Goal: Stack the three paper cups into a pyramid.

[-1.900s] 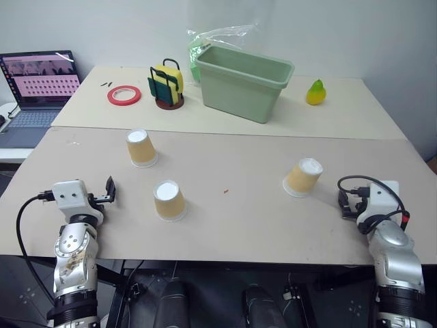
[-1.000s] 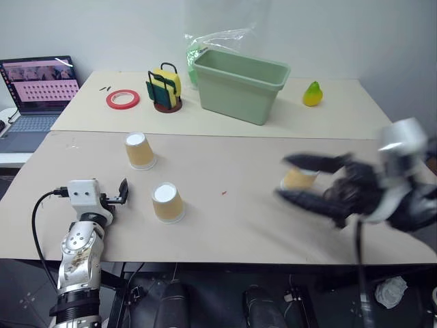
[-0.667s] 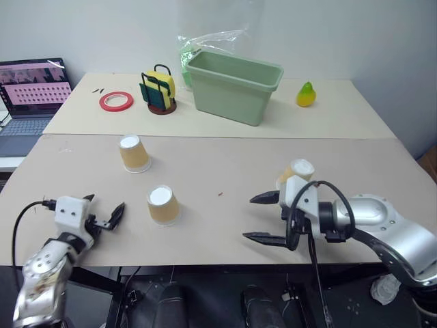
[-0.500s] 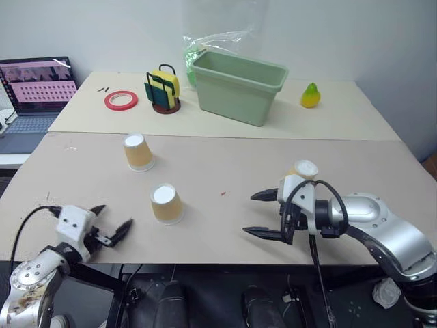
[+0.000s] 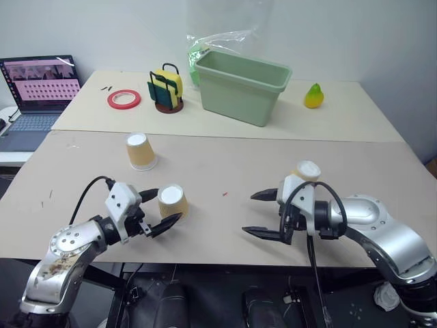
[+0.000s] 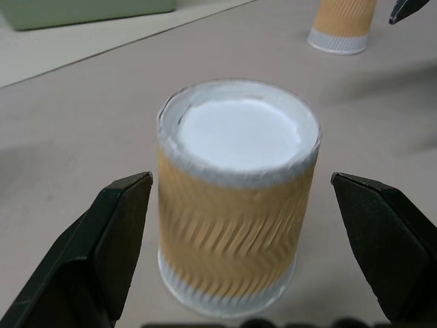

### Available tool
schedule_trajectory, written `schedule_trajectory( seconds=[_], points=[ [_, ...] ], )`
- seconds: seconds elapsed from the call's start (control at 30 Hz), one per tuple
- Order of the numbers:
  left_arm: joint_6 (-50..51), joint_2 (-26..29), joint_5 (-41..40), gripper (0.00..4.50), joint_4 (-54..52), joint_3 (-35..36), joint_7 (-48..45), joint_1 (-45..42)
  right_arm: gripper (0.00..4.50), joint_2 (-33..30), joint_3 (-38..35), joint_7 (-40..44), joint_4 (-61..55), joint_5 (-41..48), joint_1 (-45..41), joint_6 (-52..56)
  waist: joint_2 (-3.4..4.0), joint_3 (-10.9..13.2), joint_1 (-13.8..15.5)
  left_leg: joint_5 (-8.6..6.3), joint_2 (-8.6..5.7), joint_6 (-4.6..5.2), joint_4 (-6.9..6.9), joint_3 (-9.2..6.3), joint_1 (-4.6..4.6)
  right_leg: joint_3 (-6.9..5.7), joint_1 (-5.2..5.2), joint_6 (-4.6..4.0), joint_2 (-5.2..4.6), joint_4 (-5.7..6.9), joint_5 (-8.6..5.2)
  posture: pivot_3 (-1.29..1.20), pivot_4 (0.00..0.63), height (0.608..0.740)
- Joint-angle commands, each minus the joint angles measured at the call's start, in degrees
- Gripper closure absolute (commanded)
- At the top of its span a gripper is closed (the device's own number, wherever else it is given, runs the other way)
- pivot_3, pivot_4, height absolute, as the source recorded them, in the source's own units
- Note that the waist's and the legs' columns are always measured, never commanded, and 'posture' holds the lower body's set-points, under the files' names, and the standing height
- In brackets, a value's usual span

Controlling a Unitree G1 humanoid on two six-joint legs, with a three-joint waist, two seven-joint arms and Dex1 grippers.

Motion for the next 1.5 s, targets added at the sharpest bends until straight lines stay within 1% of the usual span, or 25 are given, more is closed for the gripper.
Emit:
schedule_trajectory(
  seconds=[0.03,0.37,0.4,0.43,0.7,1.1,1.17,1.2,1.5],
  points=[
    [0.7,-0.5,-0.9,0.00,-0.3,-0.3,0.0,-2.6,0.02,0.4,-2.4,-0.9,-1.9,0.4,-0.3,0.6,0.00,0.0,0.0,0.00,0.00,0.00,0.00,0.00,0.00,0.00,0.00,0.00,0.00,0.01,0.00,0.00,0.150,0.656],
    [0.3,-1.2,0.1,0.00,2.5,-1.3,-0.1,-5.0,0.02,0.5,-3.4,-1.8,-2.3,0.3,-0.2,1.4,-0.01,0.0,0.0,0.00,0.00,0.01,0.00,-0.01,-0.01,0.00,0.01,-0.01,0.00,0.00,0.00,0.00,0.150,0.656],
    [0.6,-1.3,0.0,0.54,2.7,-1.3,0.0,-5.2,0.00,0.5,-3.5,-1.9,-2.4,0.4,-0.3,1.5,-0.01,0.0,0.0,0.00,0.00,0.01,0.00,-0.01,-0.01,0.00,0.01,0.00,0.00,0.00,0.00,0.00,0.150,0.656],
    [0.7,-1.2,0.1,0.67,2.8,-1.5,0.0,-5.3,0.00,0.6,-3.6,-2.0,-2.4,0.5,-0.3,1.6,-0.01,0.0,0.0,0.00,0.00,0.01,0.00,-0.01,-0.01,0.00,0.01,0.00,0.00,-0.01,0.00,0.00,0.150,0.656],
    [1.9,-0.8,0.5,0.67,3.5,-2.4,-0.1,-5.9,0.00,0.7,-3.9,-2.6,-2.3,0.5,-0.3,2.0,-0.01,0.0,0.0,0.00,0.00,0.01,-0.01,-0.01,-0.01,0.00,0.01,-0.01,0.00,-0.01,0.00,0.00,0.150,0.656],
    [1.7,-1.8,0.6,0.67,4.6,-3.4,-0.7,-6.8,0.00,0.6,-3.8,-3.2,-1.8,-0.4,-0.3,2.0,-0.01,0.0,0.0,0.00,0.00,0.01,-0.01,-0.01,-0.02,0.00,0.01,-0.01,0.00,-0.01,0.00,0.00,0.150,0.656],
    [1.9,-1.9,0.4,1.16,4.6,-3.5,-0.6,-6.8,0.00,0.5,-3.9,-3.2,-1.9,-0.5,-0.3,2.0,-0.01,0.0,0.1,0.00,0.00,0.01,-0.01,-0.01,-0.02,0.00,0.01,-0.02,0.00,-0.01,0.00,0.00,0.150,0.656],
    [1.9,-2.0,0.5,1.30,4.6,-3.5,-0.6,-6.9,0.00,0.5,-4.0,-3.3,-2.0,-0.4,-0.2,2.1,-0.01,0.0,0.1,0.00,0.00,0.01,-0.01,-0.01,-0.02,0.00,0.01,-0.02,0.00,-0.01,0.00,0.00,0.150,0.656],
    [1.7,-2.8,2.2,1.30,5.6,-4.7,0.7,-9.3,0.00,0.4,-3.8,-3.4,-1.8,-1.0,-0.4,2.2,-0.01,0.0,0.1,0.00,0.00,0.01,-0.01,-0.01,-0.01,0.00,0.02,-0.01,0.00,-0.01,0.00,0.00,0.150,0.656]
  ],
)
